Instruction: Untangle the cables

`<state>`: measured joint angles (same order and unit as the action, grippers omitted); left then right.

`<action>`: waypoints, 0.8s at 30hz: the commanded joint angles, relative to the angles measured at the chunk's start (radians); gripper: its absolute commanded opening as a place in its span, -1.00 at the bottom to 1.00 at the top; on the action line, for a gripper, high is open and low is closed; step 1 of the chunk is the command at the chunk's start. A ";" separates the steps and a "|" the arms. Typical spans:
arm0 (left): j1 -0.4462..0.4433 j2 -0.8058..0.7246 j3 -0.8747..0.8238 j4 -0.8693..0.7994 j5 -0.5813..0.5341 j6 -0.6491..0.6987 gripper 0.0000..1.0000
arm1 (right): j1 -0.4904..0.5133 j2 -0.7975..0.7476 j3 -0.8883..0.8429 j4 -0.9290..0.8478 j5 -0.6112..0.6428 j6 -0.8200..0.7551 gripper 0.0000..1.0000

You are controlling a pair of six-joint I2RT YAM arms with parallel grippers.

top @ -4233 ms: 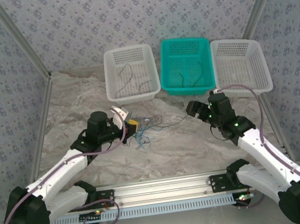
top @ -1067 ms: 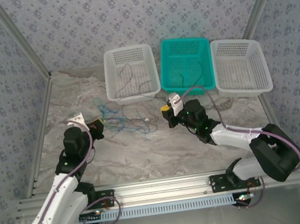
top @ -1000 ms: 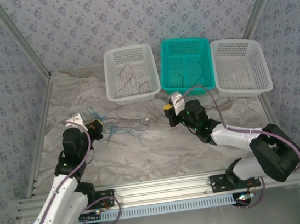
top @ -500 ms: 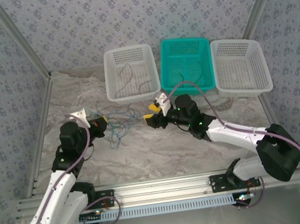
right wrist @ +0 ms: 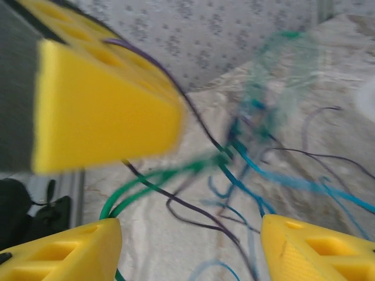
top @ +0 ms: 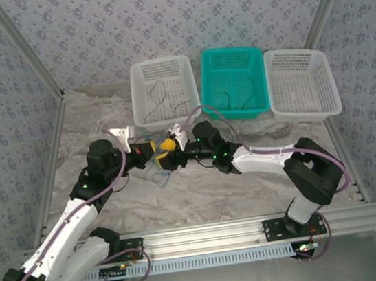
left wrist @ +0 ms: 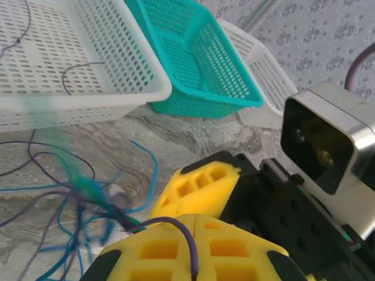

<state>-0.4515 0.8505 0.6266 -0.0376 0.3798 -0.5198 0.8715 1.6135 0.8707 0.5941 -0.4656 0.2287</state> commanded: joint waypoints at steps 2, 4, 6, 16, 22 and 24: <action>-0.017 0.014 0.039 0.016 -0.017 0.017 -1.00 | 0.025 0.014 0.021 0.087 -0.067 0.044 0.31; -0.024 0.018 0.039 0.021 -0.017 0.016 -1.00 | 0.030 0.021 0.027 0.086 -0.060 0.049 0.31; -0.027 0.023 0.046 0.014 -0.026 0.021 -1.00 | 0.031 0.032 0.034 0.087 -0.060 0.056 0.31; -0.029 0.017 0.069 -0.019 -0.046 0.039 -1.00 | 0.037 0.062 0.018 0.104 0.031 0.039 -0.24; -0.022 -0.041 0.103 -0.186 -0.208 0.091 -1.00 | -0.017 0.029 -0.056 0.108 0.055 0.051 -1.00; -0.018 -0.055 0.104 -0.201 -0.210 0.096 -1.00 | -0.029 0.012 -0.068 0.073 0.056 0.033 -1.00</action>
<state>-0.4732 0.8314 0.6804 -0.1883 0.2337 -0.4618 0.8627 1.6592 0.8318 0.7044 -0.4427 0.2768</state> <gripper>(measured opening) 0.061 0.055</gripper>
